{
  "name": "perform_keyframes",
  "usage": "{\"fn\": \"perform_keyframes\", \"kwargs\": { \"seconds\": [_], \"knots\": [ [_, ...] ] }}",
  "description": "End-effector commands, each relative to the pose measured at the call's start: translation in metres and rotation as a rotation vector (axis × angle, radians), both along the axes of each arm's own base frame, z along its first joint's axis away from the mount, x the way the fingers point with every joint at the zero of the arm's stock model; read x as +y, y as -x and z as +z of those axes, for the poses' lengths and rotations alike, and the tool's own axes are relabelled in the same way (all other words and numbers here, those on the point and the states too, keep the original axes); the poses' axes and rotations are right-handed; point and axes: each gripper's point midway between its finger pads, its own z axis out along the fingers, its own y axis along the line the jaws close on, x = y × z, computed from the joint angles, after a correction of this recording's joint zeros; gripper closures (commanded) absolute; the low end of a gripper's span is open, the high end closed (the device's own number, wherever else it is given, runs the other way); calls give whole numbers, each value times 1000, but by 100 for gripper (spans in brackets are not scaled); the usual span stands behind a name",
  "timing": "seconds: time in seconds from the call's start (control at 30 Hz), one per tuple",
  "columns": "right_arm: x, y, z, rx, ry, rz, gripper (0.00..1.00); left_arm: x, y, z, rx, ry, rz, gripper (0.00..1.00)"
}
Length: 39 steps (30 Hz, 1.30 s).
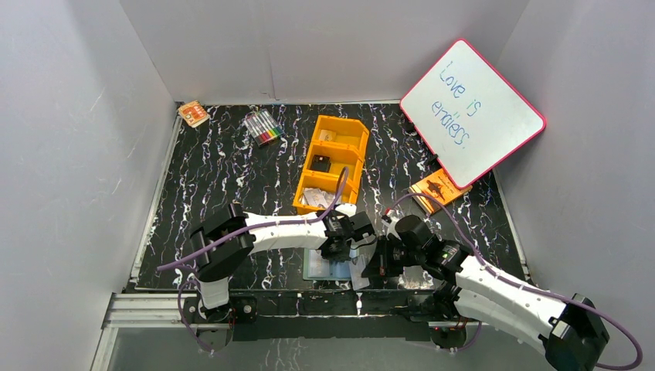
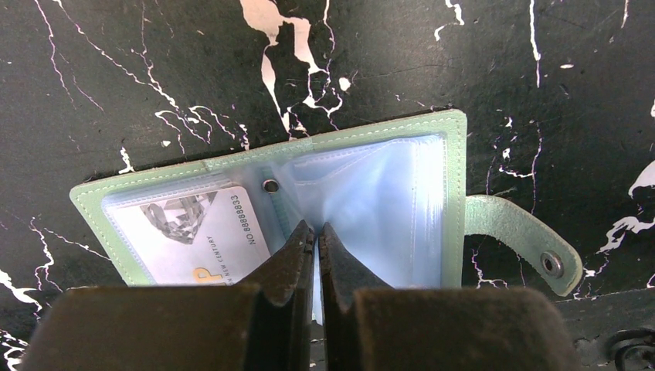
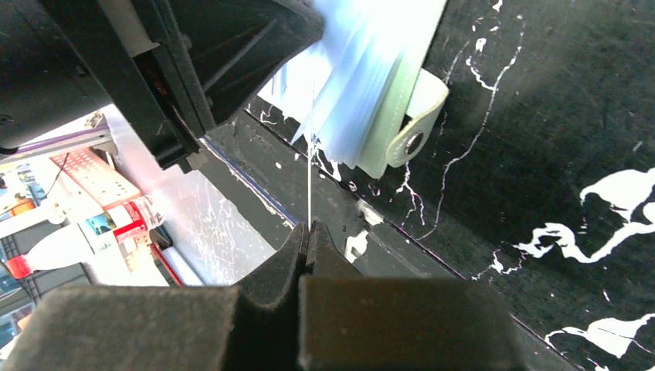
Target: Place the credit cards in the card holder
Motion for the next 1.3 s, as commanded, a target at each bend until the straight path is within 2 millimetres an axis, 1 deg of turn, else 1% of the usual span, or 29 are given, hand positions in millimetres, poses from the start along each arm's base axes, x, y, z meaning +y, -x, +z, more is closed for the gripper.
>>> {"fn": "perform_keyframes", "kwargs": {
  "seconds": [0.0,0.27,0.4,0.5,0.6,0.77,0.9,1.27],
  "knots": [
    [15,-7,22,-25,-90,5,100,47,22,-59,82,-197,12,100],
    [8,-1,8,30,-52,-20,100,47,22,-59,81,-196,14,100],
    [4,-2,11,21,-47,-42,100,50,23,-59,80,-200,20,100],
    [3,-4,21,-4,-69,-67,100,50,23,-59,78,-200,24,100],
    [3,-1,27,10,-89,-68,100,51,23,-59,77,-201,28,100],
    [4,7,24,68,-89,-54,100,50,22,-59,73,-199,31,100],
    [2,11,18,106,-71,-58,100,49,21,-58,71,-197,36,100],
    [1,13,11,131,-62,-66,100,50,22,-58,71,-197,42,100]
  ]
}}
